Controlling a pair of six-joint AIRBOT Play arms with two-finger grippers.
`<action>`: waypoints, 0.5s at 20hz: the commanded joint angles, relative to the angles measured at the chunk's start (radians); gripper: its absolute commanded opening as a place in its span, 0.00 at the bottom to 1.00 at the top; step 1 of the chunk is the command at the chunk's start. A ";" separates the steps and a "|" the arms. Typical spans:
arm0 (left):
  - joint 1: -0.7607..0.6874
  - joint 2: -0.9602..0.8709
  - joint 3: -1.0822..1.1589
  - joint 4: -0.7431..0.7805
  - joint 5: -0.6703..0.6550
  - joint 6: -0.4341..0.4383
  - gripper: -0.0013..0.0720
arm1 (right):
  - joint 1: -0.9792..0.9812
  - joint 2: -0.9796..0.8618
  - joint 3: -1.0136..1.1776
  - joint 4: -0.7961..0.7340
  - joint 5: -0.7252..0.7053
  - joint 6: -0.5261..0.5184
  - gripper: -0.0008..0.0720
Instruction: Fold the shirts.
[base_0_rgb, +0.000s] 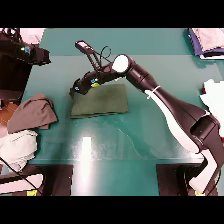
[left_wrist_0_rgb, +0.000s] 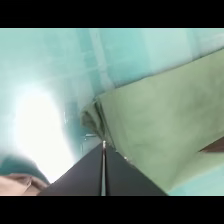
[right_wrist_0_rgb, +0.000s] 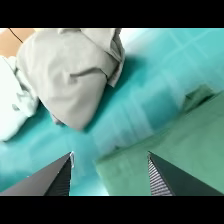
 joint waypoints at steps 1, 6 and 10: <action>0.005 0.007 0.000 0.003 -0.037 0.003 0.05 | -0.056 0.044 -0.011 -0.125 0.190 0.028 0.74; 0.005 0.006 -0.010 0.002 -0.039 0.003 0.05 | -0.316 0.169 -0.290 -0.196 0.324 0.156 0.74; 0.005 0.006 -0.036 -0.026 -0.037 0.003 0.05 | -0.497 0.225 -0.518 -0.130 0.227 0.195 0.89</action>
